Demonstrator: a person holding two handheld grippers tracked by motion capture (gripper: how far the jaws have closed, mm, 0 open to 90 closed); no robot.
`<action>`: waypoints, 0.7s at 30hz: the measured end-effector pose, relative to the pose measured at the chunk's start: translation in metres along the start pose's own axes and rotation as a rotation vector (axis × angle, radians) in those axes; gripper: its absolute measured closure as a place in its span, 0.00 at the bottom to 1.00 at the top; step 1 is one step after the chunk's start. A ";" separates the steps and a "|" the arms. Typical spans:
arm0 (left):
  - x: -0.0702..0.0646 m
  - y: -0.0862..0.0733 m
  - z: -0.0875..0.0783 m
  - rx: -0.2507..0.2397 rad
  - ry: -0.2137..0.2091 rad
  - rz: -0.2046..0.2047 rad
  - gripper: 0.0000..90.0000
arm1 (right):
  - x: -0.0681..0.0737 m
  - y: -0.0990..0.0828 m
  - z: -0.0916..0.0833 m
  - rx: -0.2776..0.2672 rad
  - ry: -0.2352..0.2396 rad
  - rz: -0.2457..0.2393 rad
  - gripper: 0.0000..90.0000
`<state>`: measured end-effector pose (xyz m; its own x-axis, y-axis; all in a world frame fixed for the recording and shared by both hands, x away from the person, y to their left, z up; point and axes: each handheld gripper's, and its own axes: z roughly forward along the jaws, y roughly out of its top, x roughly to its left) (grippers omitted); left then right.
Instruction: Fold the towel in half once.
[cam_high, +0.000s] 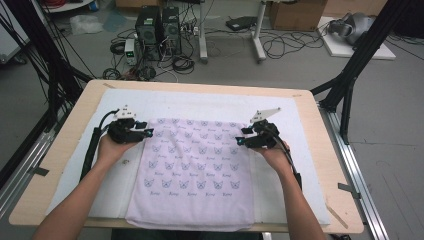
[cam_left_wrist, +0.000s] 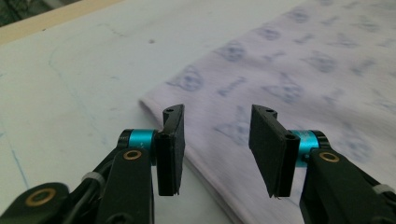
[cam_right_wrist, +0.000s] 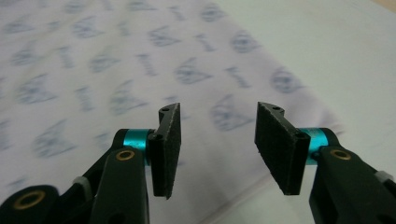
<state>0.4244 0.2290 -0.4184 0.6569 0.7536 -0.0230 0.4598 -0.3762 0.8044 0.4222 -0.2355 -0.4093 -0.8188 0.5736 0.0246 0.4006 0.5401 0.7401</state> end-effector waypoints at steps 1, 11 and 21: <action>0.006 0.004 0.005 0.011 0.013 -0.018 0.61 | -0.006 0.002 0.003 0.005 -0.006 0.011 0.55; 0.027 0.005 0.045 0.106 0.057 -0.078 0.54 | -0.049 -0.009 0.034 0.068 -0.063 0.171 0.56; 0.026 0.025 0.036 0.069 0.068 -0.036 0.97 | -0.050 0.001 0.027 0.036 -0.054 0.165 0.94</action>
<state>0.4748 0.2201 -0.4209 0.5981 0.8014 -0.0086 0.5241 -0.3830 0.7607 0.4740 -0.2472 -0.4281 -0.7178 0.6880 0.1071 0.5433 0.4572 0.7041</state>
